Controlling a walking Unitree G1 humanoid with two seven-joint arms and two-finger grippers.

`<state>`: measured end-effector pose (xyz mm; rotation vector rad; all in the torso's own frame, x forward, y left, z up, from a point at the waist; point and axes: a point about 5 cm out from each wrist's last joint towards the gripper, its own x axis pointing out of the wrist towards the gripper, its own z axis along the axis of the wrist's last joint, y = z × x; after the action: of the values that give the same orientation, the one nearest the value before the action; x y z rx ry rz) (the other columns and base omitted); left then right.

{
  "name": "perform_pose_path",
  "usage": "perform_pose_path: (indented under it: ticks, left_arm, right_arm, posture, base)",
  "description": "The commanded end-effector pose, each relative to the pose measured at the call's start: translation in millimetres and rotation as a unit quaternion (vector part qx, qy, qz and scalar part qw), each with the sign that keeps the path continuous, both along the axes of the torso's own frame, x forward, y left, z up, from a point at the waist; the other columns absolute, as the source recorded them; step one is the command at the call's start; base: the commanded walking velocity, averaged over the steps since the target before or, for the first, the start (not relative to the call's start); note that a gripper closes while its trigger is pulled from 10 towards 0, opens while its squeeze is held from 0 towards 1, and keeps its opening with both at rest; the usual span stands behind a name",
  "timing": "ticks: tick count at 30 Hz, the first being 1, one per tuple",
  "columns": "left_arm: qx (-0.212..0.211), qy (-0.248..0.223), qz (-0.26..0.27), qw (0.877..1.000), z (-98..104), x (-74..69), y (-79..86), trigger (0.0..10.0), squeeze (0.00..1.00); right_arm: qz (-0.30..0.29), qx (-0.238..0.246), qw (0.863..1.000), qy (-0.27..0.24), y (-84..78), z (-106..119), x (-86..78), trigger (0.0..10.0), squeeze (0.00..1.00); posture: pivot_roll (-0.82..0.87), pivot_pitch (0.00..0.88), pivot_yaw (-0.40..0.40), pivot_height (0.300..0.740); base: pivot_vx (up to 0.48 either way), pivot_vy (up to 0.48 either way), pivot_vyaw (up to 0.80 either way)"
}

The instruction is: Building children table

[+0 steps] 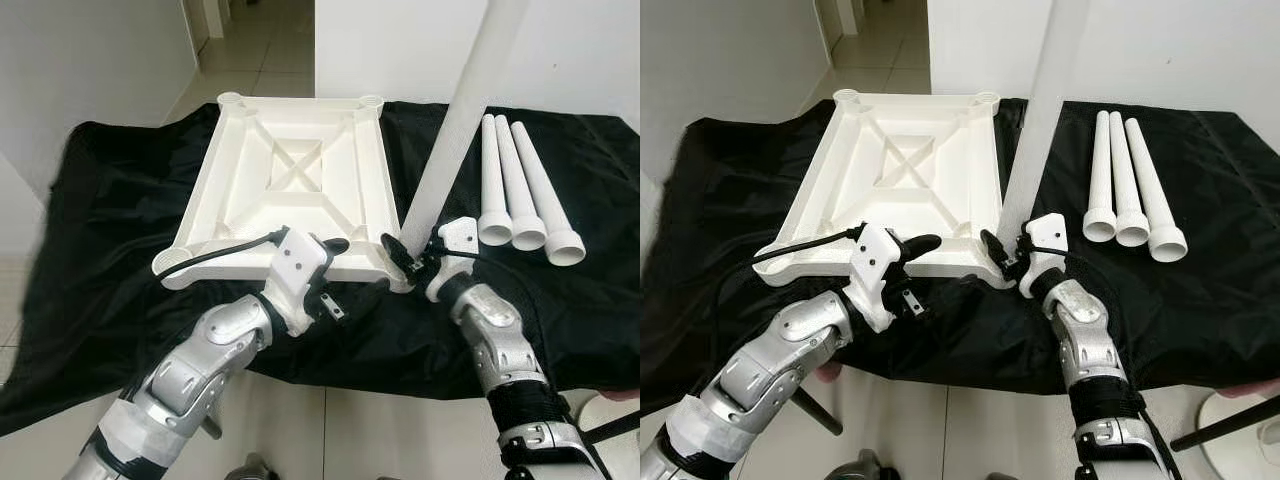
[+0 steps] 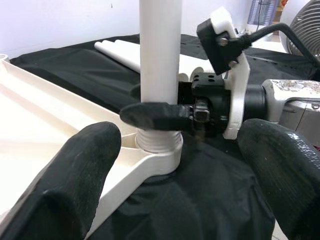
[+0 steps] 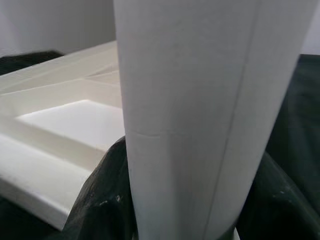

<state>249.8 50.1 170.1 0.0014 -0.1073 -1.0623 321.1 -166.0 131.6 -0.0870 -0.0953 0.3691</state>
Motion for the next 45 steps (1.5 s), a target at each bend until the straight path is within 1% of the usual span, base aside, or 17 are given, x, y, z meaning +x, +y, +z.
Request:
perform_pose_path:
  ticks: [1, 2, 5, 7, 11, 15, 20, 21, 26, 30, 35, 37, 38, 39, 41, 42, 45]
  left_arm:
    - [0.014, -0.003, -0.065, 0.998, -1.6, -7.3, -3.1, 10.0, 0.00]
    - [0.014, -0.003, -0.065, 0.998, -1.6, -7.3, -3.1, 10.0, 0.00]
    - [0.013, -0.003, -0.063, 0.998, -1.8, -7.2, -3.4, 10.0, 0.00]
    - [0.013, -0.003, -0.063, 0.998, -1.8, -7.2, -3.4, 10.0, 0.00]
    - [0.010, -0.003, -0.063, 0.998, -2.3, -8.6, -5.3, 10.0, 0.00]
    - [0.010, -0.002, -0.064, 0.998, -2.6, -9.1, -6.1, 10.0, 0.00]
    - [0.010, 0.001, -0.062, 0.998, -2.8, -8.5, -5.2, 10.0, 0.00]
    - [0.010, 0.001, -0.060, 0.998, -2.7, -7.4, -4.8, 10.0, 0.00]
    - [0.009, -0.005, -0.051, 0.999, -0.4, -3.0, -3.5, 10.0, 0.00]
    - [0.008, -0.006, -0.049, 0.999, 0.4, -2.3, -3.2, 10.0, 0.00]
    - [0.007, -0.009, -0.044, 0.999, 2.1, -0.9, -1.4, 10.0, 0.00]
    - [0.007, -0.009, -0.044, 0.999, 2.1, -0.9, -1.4, 10.0, 0.00]
    - [0.007, -0.009, -0.042, 0.999, 1.9, -0.3, -0.7, 10.0, 0.00]
    - [0.002, -0.013, -0.033, 0.999, 3.8, 2.4, 0.0, 10.0, 0.00]
    - [0.002, -0.013, -0.033, 0.999, 3.8, 2.4, 0.0, 10.0, 0.00]
    - [-0.011, -0.018, -0.016, 1.000, 8.9, 8.9, 0.7, 10.0, 0.00]
    - [-0.019, -0.020, -0.012, 1.000, 12.4, 12.6, -0.1, 10.0, 0.00]
  right_arm:
    - [-0.069, 0.009, 0.997, 0.038, 1.3, -13.8, -3.9, 10.0, 0.00]
    - [-0.069, 0.009, 0.997, 0.038, 1.3, -13.8, -3.9, 10.0, 0.00]
    - [-0.120, 0.023, 0.992, 0.045, 10.7, -16.2, -7.3, 10.0, 0.00]
    - [-0.120, 0.023, 0.992, 0.045, 10.7, -16.2, -7.3, 10.0, 0.00]
    - [-0.196, 0.045, 0.979, 0.044, 28.5, -18.5, -16.0, 10.0, 0.00]
    - [-0.221, 0.061, 0.972, 0.045, 34.2, -18.0, -18.7, 10.0, 0.00]
    - [-0.224, 0.081, 0.970, 0.039, 37.9, -13.7, -21.4, 10.0, 0.00]
    - [-0.222, 0.084, 0.971, 0.028, 35.8, -10.2, -22.2, 10.0, 1.00]
    - [-0.200, 0.093, 0.975, -0.013, 30.5, -0.3, -26.5, 10.0, 1.00]
    - [-0.200, 0.091, 0.975, -0.018, 28.9, 0.3, -28.7, 10.0, 1.00]
    - [-0.217, 0.083, 0.972, -0.039, 18.6, 1.8, -38.1, 10.0, 1.00]
    - [-0.217, 0.083, 0.972, -0.039, 18.6, 1.8, -38.1, 10.0, 1.00]
    - [-0.230, 0.074, 0.969, -0.045, 12.4, 0.8, -41.6, 10.0, 0.98]
    - [-0.252, 0.068, 0.964, -0.053, 2.8, -1.0, -46.1, 10.0, 0.00]
    - [-0.252, 0.068, 0.964, -0.053, 2.8, -1.0, -46.1, 10.0, 0.00]
    - [-0.278, 0.070, 0.956, -0.056, -9.5, -5.1, -52.5, 10.0, 0.00]
    - [-0.283, 0.071, 0.955, -0.052, -12.6, -8.2, -55.5, 10.0, 0.00]
  posture:
    - [0.03, 0.000, 0.025, 0.740]
    - [0.03, 0.000, 0.025, 0.740]
    - [0.03, 0.000, 0.025, 0.740]
    - [0.03, 0.000, 0.025, 0.740]
    - [0.02, 0.000, 0.021, 0.740]
    - [0.02, 0.000, 0.021, 0.740]
    - [0.02, 0.000, 0.025, 0.740]
    - [0.02, 0.000, 0.025, 0.740]
    - [0.02, 0.000, 0.025, 0.740]
    - [0.02, 0.000, 0.022, 0.740]
    - [0.01, 0.000, 0.032, 0.740]
    - [0.01, 0.000, 0.032, 0.740]
    - [0.01, 0.000, 0.035, 0.740]
    - [0.01, 0.000, 0.037, 0.740]
    - [0.01, 0.000, 0.037, 0.740]
    - [0.00, 0.000, 0.047, 0.740]
    - [-0.01, 0.000, 0.050, 0.740]
  base:
    - [0.000, 0.000, 0.00]
    - [0.000, 0.000, 0.00]
    - [0.000, 0.000, 0.00]
    - [0.000, 0.000, 0.00]
    - [0.000, 0.000, 0.00]
    - [0.000, 0.000, 0.00]
    - [0.000, 0.000, 0.00]
    - [0.000, 0.000, 0.00]
    - [0.000, 0.000, 0.00]
    - [0.000, 0.000, 0.00]
    - [0.000, 0.000, 0.00]
    - [0.000, 0.000, 0.00]
    - [0.000, 0.000, 0.00]
    - [0.000, 0.000, 0.00]
    - [0.000, 0.000, 0.00]
    - [0.000, 0.000, 0.00]
    - [0.000, 0.000, 0.00]
